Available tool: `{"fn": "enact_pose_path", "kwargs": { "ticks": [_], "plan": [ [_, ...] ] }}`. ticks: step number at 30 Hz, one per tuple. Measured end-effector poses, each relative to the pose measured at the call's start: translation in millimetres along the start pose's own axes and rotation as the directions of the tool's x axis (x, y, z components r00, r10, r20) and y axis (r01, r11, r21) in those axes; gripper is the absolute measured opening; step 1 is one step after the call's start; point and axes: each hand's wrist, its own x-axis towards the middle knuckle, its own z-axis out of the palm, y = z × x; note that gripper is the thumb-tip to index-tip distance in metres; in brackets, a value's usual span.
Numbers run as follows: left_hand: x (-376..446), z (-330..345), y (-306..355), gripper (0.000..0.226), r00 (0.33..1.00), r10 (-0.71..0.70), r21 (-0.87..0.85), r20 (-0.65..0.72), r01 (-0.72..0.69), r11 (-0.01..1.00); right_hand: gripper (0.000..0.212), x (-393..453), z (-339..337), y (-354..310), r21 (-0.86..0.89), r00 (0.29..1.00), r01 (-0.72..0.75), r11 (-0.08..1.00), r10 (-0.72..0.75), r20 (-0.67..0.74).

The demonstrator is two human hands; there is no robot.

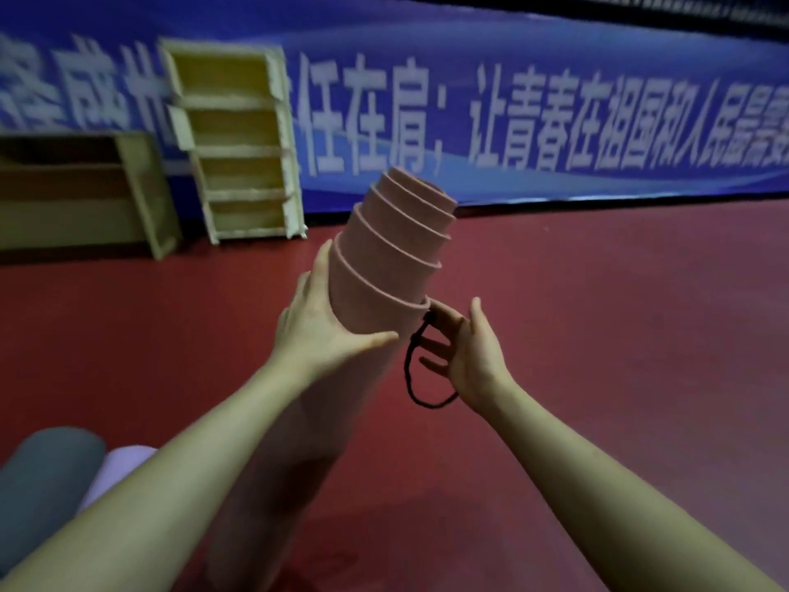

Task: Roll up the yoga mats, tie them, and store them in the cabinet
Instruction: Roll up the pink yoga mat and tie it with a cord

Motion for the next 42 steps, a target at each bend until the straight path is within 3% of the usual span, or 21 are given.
{"fn": "enact_pose_path", "kwargs": {
  "ticks": [5, 9, 13, 16, 19, 23, 26, 32, 42],
  "plan": [
    [13.3, -45.1, -1.2, 0.122, 0.968, -0.013, -0.308, -0.25, -0.067, 0.949, 0.072, 0.9, 54.7, -45.3, -0.02, 0.982, 0.096, 0.995, -0.091, 0.164],
    [5.8, -59.3, 1.9, 0.123, 0.958, -0.066, -0.406, -0.28, -0.056, 0.912, 0.074, -3.4, 73.2, -53.6, 0.047, 0.963, 0.075, 0.996, -0.084, 0.258],
    [-16.0, -49.9, -6.1, 0.134, 0.976, -0.095, -0.364, -0.194, 0.018, 0.931, 0.074, -16.4, 64.8, -35.8, 0.089, 0.973, -0.04, 0.995, 0.018, 0.231],
    [-31.1, -45.9, -9.2, 0.126, 0.98, -0.094, -0.363, -0.173, 0.025, 0.932, 0.069, -24.9, 57.3, -23.5, 0.044, 0.98, -0.06, 0.997, 0.05, 0.193],
    [-34.6, -50.4, -7.8, 0.116, 0.981, -0.079, -0.388, -0.178, 0.004, 0.922, 0.059, -29.5, 58.8, -16.6, -0.016, 0.987, -0.041, 0.999, 0.043, 0.156],
    [-36.1, -61.8, 3.9, 0.121, 0.981, -0.053, -0.405, -0.187, -0.028, 0.914, 0.058, -33.2, 64.9, -13.7, 0.027, 0.985, -0.02, 0.999, 0.015, 0.169],
    [-35.3, -73.2, 7.8, 0.138, 0.986, -0.004, -0.334, -0.167, -0.052, 0.941, 0.059, -38.0, 73.0, -20.8, 0.051, 0.978, 0.013, 0.999, -0.024, 0.208],
    [-29.7, -90.0, 16.7, 0.132, 0.992, 0.102, -0.183, -0.073, -0.114, 0.977, 0.055, -43.2, 80.8, -35.3, 0.004, 0.966, 0.13, 0.992, -0.128, 0.227],
    [11.1, -109.1, 24.2, 0.135, 0.971, 0.171, -0.21, -0.169, -0.205, 0.956, 0.061, -22.8, 98.7, -76.4, -0.044, 0.942, 0.218, 0.975, -0.198, 0.27]
  ]
}}
